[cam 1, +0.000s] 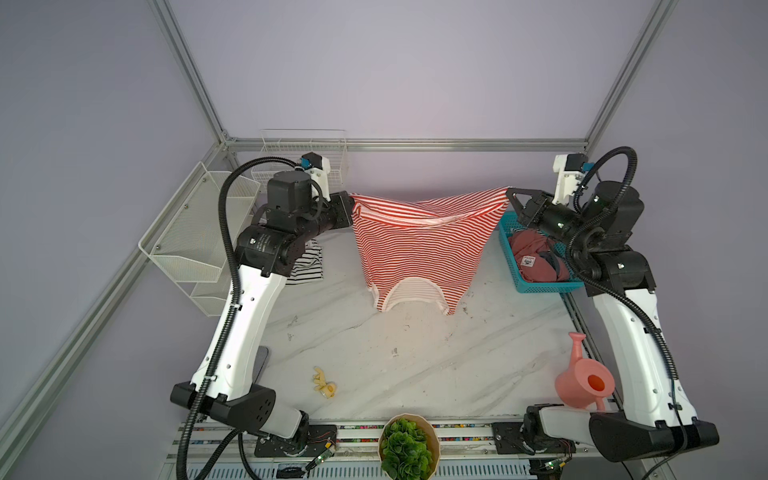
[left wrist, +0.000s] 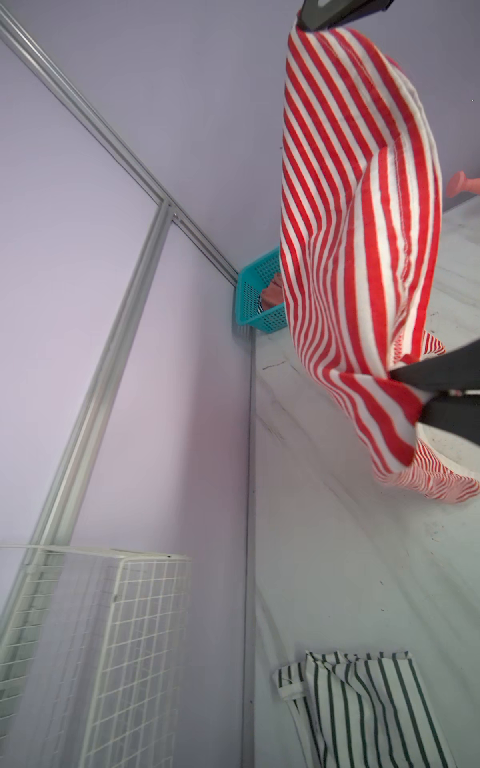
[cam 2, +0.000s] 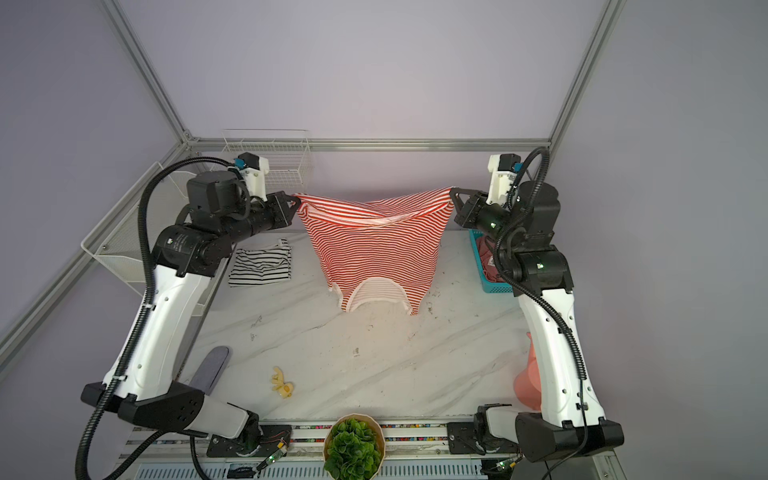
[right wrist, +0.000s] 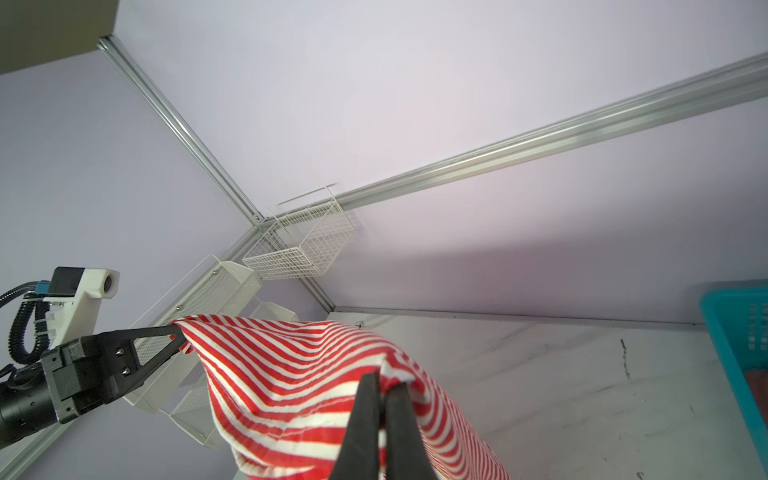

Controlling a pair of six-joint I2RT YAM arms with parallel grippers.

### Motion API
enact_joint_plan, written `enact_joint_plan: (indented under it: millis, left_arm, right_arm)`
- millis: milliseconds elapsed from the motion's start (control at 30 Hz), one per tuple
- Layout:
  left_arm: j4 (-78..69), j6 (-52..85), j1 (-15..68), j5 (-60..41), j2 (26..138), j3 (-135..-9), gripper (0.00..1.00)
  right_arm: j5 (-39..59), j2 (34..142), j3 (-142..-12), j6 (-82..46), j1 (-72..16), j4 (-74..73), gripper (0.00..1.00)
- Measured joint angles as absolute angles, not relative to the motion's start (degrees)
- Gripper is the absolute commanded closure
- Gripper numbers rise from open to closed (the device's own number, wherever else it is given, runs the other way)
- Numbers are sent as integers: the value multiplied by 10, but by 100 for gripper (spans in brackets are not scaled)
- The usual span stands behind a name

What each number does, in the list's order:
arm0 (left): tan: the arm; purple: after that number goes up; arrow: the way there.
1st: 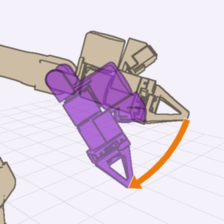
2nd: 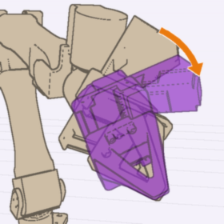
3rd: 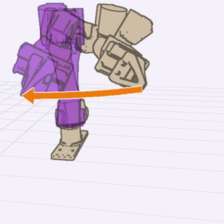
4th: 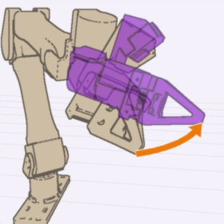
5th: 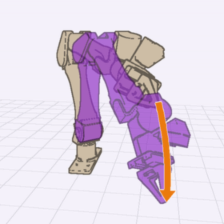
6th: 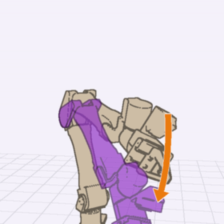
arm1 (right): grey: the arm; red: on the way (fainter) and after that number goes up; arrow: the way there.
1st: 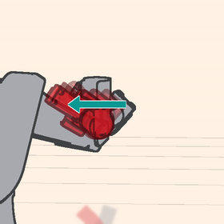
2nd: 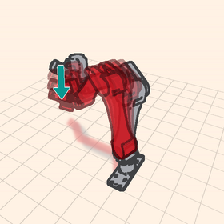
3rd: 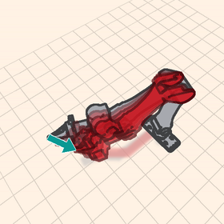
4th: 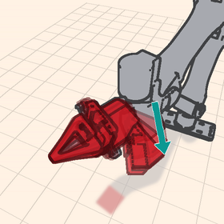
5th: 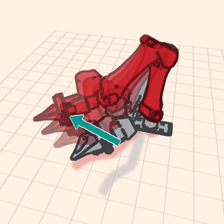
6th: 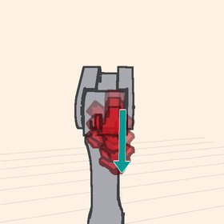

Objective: Fold and stack the tank tops
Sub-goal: 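Lift the tank top high with both grippers and spread it apart, then swing the tank top down toward the robot with both grippers, laying it flat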

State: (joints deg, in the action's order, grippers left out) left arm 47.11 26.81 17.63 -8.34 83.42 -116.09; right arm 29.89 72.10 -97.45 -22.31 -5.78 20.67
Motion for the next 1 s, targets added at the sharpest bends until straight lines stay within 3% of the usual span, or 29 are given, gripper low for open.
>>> enact_joint_plan:
  millis: [167,300,600,800,1000]
  left_arm:
    - [436,269,173,-107,805,-1146,100]
    - [420,274,150,-148,853,-1150,100]
    - [427,310,87,-255,1175,-1375,100]
    - [277,422,47,-334,1213,-1394,100]
    - [100,501,27,-379,1197,-1394,100]
  right_arm:
    - [323,694,-956,-243,-58,174,100]
    - [333,726,-952,-252,-58,163,100]
    - [339,968,-1060,-251,-58,157,100]
    - [339,1056,-1194,-251,-55,146,100]
    - [339,1044,-1256,-248,-45,95,100]
